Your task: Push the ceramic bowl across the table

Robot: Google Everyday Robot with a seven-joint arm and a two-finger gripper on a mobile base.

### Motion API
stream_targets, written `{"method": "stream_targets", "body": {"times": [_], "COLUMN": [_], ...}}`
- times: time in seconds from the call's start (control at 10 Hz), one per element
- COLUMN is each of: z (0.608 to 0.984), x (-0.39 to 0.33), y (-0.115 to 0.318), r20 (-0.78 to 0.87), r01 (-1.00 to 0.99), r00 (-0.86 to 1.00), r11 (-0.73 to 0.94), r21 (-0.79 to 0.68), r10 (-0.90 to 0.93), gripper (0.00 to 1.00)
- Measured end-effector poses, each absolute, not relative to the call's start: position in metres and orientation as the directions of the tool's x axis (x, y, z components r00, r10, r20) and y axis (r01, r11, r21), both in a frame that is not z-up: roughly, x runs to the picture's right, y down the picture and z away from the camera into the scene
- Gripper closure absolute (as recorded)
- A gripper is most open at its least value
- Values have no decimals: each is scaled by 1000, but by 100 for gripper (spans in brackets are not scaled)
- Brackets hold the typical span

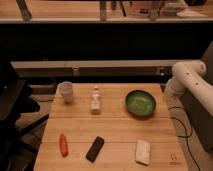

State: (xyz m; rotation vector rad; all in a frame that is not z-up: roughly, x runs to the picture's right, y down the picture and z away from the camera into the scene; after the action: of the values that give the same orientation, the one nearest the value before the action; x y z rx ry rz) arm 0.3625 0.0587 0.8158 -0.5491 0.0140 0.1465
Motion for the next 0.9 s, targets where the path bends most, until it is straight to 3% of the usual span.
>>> {"method": "stream_targets", "body": {"times": [0.9], "z": [843], "x": [369], "y": [74], "r20": [-69], "r01": [-187], "r00": [982], "r11": [820], "r21": [-541], "r10": [178], "gripper": [97]}}
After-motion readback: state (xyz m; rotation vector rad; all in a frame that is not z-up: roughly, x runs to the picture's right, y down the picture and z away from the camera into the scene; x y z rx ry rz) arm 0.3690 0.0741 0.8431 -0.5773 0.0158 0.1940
